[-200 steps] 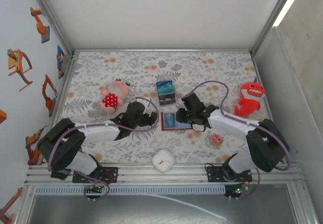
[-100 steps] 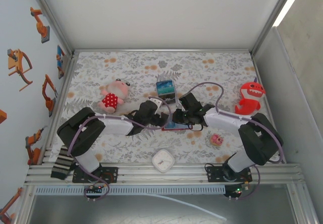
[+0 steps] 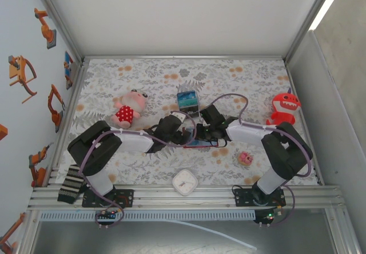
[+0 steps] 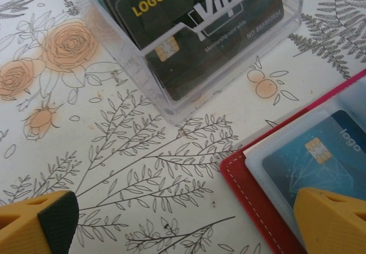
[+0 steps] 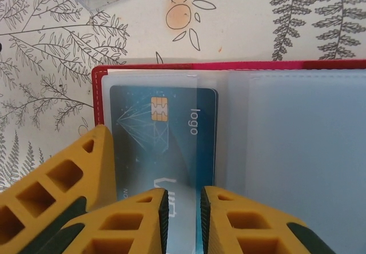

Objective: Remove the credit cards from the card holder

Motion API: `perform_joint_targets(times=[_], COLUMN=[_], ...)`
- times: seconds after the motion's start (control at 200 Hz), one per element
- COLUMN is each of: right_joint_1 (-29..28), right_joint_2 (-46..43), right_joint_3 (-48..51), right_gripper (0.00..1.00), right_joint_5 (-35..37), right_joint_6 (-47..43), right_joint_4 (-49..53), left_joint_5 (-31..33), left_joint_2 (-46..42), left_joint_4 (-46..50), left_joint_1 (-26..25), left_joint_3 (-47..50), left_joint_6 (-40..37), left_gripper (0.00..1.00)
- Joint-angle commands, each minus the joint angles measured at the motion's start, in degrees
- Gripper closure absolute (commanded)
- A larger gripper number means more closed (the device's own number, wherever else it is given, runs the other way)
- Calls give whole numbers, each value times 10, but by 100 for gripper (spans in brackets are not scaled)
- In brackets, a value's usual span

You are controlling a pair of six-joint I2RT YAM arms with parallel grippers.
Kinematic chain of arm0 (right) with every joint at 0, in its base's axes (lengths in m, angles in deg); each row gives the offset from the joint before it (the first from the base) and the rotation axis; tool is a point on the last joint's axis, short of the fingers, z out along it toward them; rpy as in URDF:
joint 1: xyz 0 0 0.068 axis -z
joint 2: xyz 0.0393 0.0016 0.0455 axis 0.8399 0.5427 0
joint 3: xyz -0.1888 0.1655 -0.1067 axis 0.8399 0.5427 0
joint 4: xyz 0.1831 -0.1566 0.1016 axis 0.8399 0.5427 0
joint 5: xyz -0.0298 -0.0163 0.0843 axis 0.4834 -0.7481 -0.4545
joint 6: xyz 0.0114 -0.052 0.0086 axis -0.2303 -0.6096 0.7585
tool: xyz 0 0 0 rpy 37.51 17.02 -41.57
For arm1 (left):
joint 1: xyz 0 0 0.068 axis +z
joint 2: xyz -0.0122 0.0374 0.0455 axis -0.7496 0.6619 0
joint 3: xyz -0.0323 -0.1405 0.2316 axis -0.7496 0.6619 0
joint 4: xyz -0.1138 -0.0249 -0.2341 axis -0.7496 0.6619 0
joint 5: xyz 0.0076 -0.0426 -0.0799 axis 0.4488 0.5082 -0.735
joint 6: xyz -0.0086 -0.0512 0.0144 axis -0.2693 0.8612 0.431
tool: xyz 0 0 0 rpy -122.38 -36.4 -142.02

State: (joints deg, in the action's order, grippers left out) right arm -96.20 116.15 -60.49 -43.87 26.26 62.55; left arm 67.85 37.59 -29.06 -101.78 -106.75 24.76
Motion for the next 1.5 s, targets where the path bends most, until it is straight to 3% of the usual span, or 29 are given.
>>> perform_joint_targets(times=[0.0,0.526,1.177,1.342,1.492], right_joint_1=[3,20,55,57,61], right_joint_2=[4,-1,-6,-3,-3], right_joint_3=[-7,39,152,160,166], right_gripper=[78,80,85,86,93], right_joint_5=[2,4,-155,-159,-155], right_joint_6=[6,23,102,109,109], right_joint_4=[3,-15,-305,-324,-327], left_joint_5=[18,46,56,56,63], left_joint_2=[11,39,37,39,35], left_joint_4=[32,103,131,134,142], left_joint_1=[-6,-17,-36,-41,-41], left_joint_3=[-17,-42,-41,-43,-41], left_joint_6=[4,-3,20,24,26], left_gripper=[3,3,3,3,3])
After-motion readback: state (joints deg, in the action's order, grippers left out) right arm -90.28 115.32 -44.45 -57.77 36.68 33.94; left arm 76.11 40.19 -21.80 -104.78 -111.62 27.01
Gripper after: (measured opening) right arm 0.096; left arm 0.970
